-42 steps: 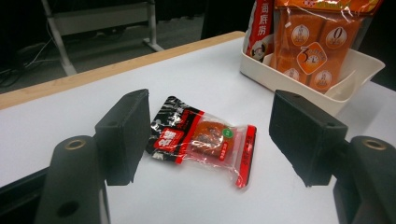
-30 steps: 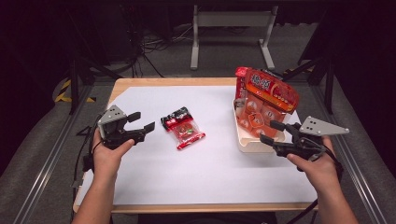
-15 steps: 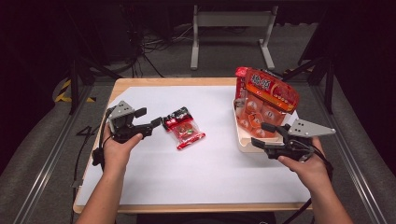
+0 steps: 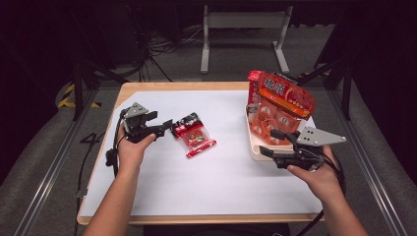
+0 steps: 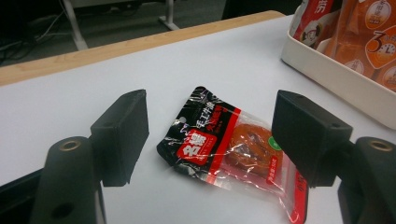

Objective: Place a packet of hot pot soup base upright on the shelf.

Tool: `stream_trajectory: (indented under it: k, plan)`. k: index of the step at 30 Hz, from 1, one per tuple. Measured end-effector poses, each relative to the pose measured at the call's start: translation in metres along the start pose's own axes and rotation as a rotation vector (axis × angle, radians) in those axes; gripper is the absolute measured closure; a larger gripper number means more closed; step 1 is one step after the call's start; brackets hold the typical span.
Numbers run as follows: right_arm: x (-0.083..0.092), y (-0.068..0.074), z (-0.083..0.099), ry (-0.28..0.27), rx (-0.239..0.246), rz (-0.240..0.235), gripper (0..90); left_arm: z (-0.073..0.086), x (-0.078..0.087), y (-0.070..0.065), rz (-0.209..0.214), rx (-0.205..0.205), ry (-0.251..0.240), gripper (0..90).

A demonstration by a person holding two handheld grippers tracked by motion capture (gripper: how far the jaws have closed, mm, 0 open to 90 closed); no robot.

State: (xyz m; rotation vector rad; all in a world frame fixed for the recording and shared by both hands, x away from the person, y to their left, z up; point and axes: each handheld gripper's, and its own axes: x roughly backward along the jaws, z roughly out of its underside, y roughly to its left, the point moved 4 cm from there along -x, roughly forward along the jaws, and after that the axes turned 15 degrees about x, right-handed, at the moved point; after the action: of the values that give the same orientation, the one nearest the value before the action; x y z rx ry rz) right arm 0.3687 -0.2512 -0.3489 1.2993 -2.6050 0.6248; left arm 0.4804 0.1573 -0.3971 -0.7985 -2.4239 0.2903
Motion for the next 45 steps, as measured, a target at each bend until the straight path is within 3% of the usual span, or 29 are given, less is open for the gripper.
stream_trajectory:
  k: [5, 8, 10, 18, 24, 30, 37, 45]
  plan:
    - [-0.001, 0.001, 0.000, 0.000, 0.005, 0.008, 33.6, 0.001, -0.013, 0.003, -0.011, -0.001, 0.000, 28.6]
    - [0.000, 0.001, -0.001, -0.007, 0.004, 0.014, 33.6, 0.000, -0.025, 0.007, -0.047, -0.024, 0.024, 28.6]
    - [0.000, 0.001, -0.002, -0.008, 0.003, 0.014, 33.6, 0.000, -0.030, 0.008, -0.049, -0.024, 0.022, 28.9]
    - [-0.001, 0.002, 0.000, -0.003, 0.002, 0.010, 33.6, 0.011, -0.055, 0.025, -0.069, 0.064, 0.086, 29.1]
    - [-0.003, 0.002, 0.002, 0.006, 0.002, 0.009, 33.5, 0.016, -0.068, 0.031, -0.065, 0.108, 0.101, 29.1]
    - [-0.004, 0.003, 0.003, 0.016, 0.006, 0.008, 33.2, 0.023, -0.077, 0.035, -0.032, 0.174, 0.142, 29.1]
    - [-0.006, 0.002, 0.006, 0.023, 0.001, 0.005, 33.1, 0.026, -0.081, 0.037, -0.038, 0.189, 0.162, 29.2]
    - [-0.007, 0.003, 0.006, 0.025, 0.002, 0.002, 33.0, 0.031, -0.086, 0.035, -0.036, 0.178, 0.202, 30.0]
